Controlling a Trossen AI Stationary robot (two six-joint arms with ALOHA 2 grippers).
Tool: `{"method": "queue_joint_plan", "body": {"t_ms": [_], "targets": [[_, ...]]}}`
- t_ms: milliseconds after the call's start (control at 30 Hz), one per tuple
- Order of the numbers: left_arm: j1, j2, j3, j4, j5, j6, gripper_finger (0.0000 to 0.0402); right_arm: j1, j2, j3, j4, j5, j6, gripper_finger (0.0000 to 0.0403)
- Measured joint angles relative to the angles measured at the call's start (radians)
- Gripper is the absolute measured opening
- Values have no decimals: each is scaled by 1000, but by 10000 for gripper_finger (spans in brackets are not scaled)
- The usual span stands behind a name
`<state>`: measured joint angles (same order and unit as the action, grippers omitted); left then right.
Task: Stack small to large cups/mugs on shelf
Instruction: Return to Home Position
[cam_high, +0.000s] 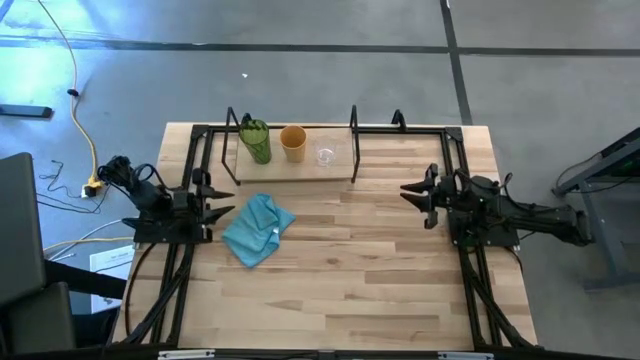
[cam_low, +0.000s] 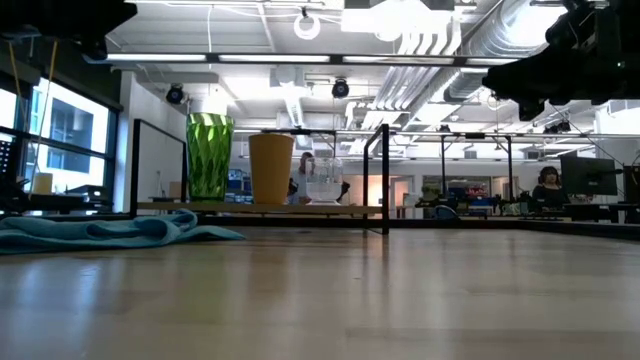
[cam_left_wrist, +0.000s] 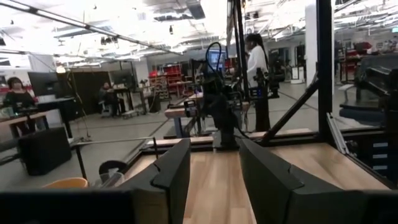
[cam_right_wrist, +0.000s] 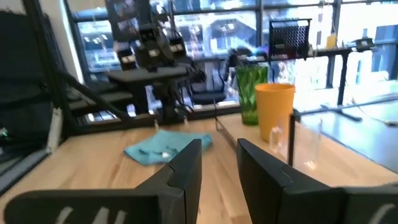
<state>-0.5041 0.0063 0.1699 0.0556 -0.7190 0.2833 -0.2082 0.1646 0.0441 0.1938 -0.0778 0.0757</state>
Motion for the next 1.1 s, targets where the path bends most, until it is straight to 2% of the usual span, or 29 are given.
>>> {"method": "queue_joint_plan", "body": {"t_ms": [67, 533, 833, 1100], "targets": [[0, 0, 0, -4, 0, -5, 129, 17, -1, -33, 57, -1, 3, 91], [0, 0, 0, -24, 3, -29, 129, 111, 72, -34, 72, 103, -65, 91], [0, 0, 32, 17, 58, 53, 129, 110, 70, -35, 185, 100, -172, 91], [0, 0, 42, 45, 3, 171, 129, 110, 70, -35, 185, 95, -185, 91]]}}
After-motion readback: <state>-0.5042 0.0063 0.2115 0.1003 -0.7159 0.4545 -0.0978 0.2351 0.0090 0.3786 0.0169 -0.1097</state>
